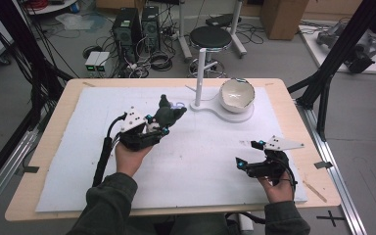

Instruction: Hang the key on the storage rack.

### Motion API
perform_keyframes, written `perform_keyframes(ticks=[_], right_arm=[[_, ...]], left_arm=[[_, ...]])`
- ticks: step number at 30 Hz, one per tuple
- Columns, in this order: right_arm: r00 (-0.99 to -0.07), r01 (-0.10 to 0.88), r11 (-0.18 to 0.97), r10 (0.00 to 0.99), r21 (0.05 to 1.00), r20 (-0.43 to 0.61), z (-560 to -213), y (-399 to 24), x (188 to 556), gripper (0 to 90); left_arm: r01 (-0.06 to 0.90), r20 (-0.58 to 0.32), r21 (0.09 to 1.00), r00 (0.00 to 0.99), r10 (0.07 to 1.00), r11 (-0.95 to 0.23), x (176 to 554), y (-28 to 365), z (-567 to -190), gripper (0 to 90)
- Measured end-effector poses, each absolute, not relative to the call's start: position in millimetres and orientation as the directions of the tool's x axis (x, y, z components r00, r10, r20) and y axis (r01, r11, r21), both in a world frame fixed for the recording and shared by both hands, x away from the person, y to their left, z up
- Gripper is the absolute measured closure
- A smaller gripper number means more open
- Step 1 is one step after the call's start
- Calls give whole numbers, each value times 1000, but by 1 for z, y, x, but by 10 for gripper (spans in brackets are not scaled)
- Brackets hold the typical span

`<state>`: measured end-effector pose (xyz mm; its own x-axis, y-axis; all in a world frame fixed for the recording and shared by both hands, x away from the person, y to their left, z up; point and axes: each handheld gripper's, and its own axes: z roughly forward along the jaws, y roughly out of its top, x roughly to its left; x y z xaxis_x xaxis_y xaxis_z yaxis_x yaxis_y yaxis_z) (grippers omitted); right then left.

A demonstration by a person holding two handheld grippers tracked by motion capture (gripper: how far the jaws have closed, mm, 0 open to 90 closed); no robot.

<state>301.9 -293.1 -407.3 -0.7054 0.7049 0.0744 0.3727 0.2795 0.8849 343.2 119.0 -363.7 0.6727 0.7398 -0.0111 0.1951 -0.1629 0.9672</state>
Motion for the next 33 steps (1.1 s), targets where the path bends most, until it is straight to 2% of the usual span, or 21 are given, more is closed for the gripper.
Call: perform_keyframes(ticks=[33], right_arm=[[-703,373,278,707,885,75,-407,-294,302,88]], left_arm=[[206,-51,970,688,724,-128,376,97,-347,500]])
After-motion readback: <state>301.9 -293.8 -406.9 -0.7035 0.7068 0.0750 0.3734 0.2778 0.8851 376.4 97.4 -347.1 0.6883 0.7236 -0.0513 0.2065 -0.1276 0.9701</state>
